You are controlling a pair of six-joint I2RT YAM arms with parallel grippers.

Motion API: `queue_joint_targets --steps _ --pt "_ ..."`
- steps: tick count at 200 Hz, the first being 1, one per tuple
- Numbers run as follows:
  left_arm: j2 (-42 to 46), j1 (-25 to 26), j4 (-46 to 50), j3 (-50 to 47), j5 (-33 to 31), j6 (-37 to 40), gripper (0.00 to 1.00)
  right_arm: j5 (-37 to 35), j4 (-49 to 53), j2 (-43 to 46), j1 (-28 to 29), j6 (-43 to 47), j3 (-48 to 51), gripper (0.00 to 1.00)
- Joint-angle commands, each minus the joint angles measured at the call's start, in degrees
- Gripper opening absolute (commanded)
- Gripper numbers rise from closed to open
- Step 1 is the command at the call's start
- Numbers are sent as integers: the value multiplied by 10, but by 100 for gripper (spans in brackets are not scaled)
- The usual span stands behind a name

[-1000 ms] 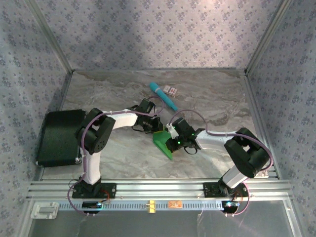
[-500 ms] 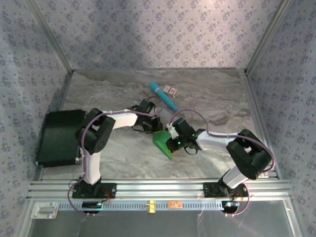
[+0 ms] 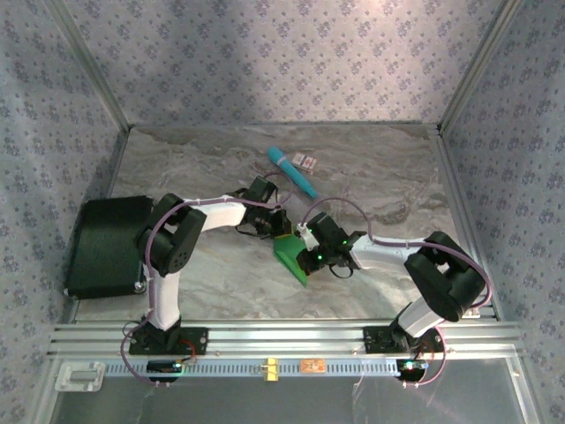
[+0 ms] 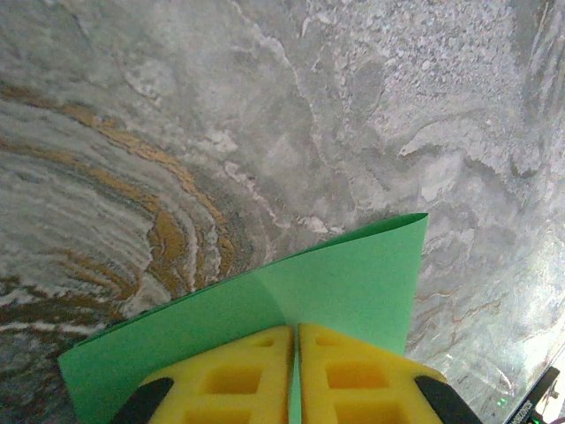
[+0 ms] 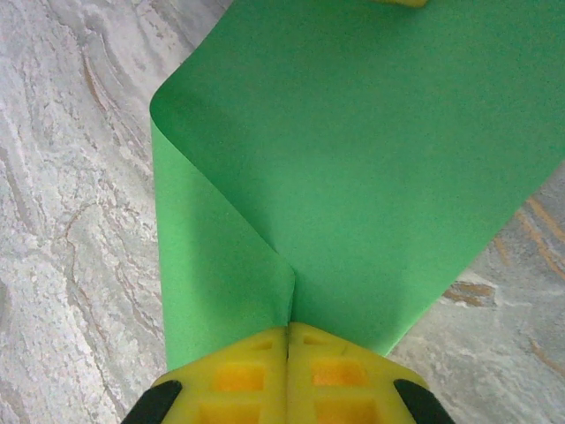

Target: Fold a paper plane with a square sheet of paper (pick it up from the middle)

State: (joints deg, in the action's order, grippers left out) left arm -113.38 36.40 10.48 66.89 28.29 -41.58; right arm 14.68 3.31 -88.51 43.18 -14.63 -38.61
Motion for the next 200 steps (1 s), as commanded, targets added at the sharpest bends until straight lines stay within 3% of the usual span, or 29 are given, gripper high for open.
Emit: queue_joint_targets --steps 1,200 --pt "-10 7 25 -9 -18 2 12 -14 18 -2 1 -10 -3 0" --pt "-6 7 24 -1 -17 4 12 -23 15 -18 -1 -16 -5 0"
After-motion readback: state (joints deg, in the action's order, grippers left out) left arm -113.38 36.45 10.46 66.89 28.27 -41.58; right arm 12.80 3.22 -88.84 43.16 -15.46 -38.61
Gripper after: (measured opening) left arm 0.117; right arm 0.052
